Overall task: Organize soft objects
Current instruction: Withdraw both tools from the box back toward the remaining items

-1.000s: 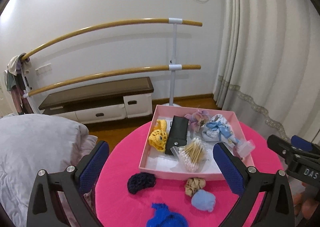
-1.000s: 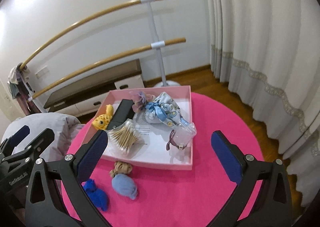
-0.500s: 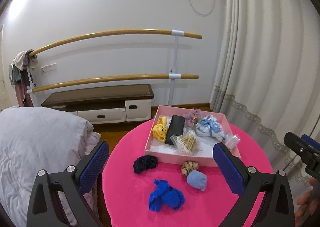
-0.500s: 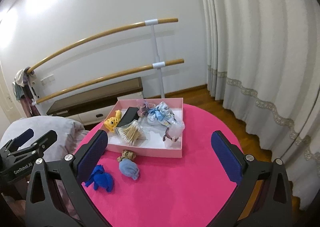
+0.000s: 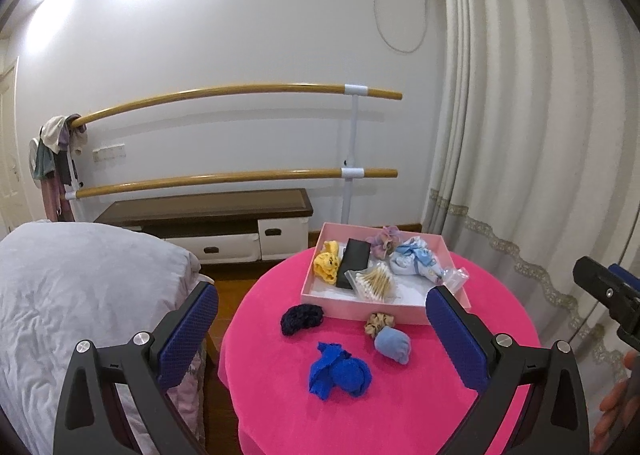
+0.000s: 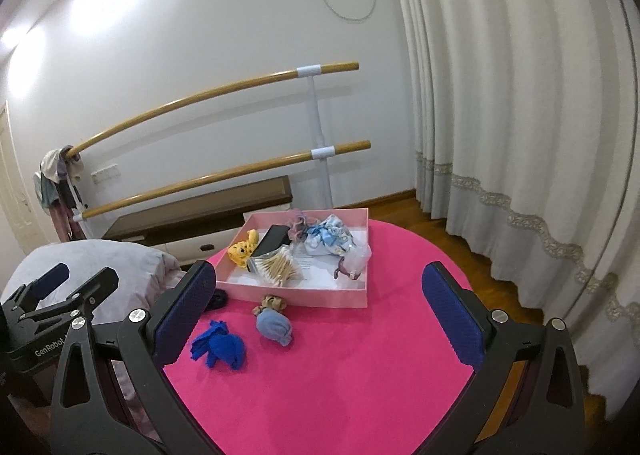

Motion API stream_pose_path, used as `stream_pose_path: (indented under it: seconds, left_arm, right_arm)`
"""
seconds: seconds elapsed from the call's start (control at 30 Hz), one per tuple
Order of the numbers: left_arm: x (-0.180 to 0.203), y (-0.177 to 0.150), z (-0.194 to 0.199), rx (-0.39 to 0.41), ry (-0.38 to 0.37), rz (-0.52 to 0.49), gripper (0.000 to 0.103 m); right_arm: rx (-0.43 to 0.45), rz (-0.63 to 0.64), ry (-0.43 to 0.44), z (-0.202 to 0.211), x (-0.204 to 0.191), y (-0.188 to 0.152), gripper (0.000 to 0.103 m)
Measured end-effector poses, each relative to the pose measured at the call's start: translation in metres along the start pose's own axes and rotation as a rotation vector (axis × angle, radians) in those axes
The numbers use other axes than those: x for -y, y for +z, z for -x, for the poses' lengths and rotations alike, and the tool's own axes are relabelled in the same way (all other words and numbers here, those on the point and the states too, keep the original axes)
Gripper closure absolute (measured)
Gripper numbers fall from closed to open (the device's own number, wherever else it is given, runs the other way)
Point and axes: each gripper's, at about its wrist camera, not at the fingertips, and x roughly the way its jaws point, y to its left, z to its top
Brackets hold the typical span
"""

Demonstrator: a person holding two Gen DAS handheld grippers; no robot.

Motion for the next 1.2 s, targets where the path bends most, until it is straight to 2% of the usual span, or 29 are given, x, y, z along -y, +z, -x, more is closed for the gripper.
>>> stream_pose_path:
  seconds: [0.3, 0.8, 1.2]
  left_arm:
    - [-0.003, -0.009, 0.016, 0.010, -0.002, -0.006, 0.000]
    - [-0.008, -0.014, 0.007, -0.013, 0.014, 0.002, 0.000]
    - [-0.009, -0.040, -0.042, -0.146, 0.018, 0.002, 0.000]
  right_arm:
    - [0.015, -0.003, 0.008, 0.015, 0.000, -0.008, 0.000]
    - [0.009, 0.009, 0.016, 0.015, -0.002, -0.010, 0.000]
    - [-0.085, 0.014, 0.024, -0.027, 0.004, -0.018, 0.000]
